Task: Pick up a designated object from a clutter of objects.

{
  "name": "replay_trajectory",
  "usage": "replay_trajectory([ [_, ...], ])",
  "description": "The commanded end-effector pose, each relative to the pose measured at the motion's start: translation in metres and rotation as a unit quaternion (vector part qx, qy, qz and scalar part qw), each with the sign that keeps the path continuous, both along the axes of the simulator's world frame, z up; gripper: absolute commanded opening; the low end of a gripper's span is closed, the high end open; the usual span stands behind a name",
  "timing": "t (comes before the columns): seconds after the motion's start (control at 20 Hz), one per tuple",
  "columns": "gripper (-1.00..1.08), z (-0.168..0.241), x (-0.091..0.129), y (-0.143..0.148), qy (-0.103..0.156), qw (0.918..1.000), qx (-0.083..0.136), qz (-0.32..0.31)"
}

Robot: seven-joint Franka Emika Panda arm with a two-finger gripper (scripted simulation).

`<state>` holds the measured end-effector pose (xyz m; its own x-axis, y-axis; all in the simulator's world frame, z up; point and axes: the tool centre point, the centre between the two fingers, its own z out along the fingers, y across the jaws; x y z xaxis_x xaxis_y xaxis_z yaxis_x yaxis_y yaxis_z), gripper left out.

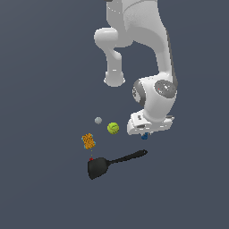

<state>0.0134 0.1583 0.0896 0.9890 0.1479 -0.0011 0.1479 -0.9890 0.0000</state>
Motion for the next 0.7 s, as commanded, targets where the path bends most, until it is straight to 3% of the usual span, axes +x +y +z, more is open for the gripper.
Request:
replay_trajectory([
  [0.0, -1.00, 0.016, -0.004, -0.021, 0.000, 1.0000, 0.000, 0.000],
  [0.65, -1.00, 0.116, -0.031, -0.154, -0.001, 1.0000, 0.002, -0.001],
])
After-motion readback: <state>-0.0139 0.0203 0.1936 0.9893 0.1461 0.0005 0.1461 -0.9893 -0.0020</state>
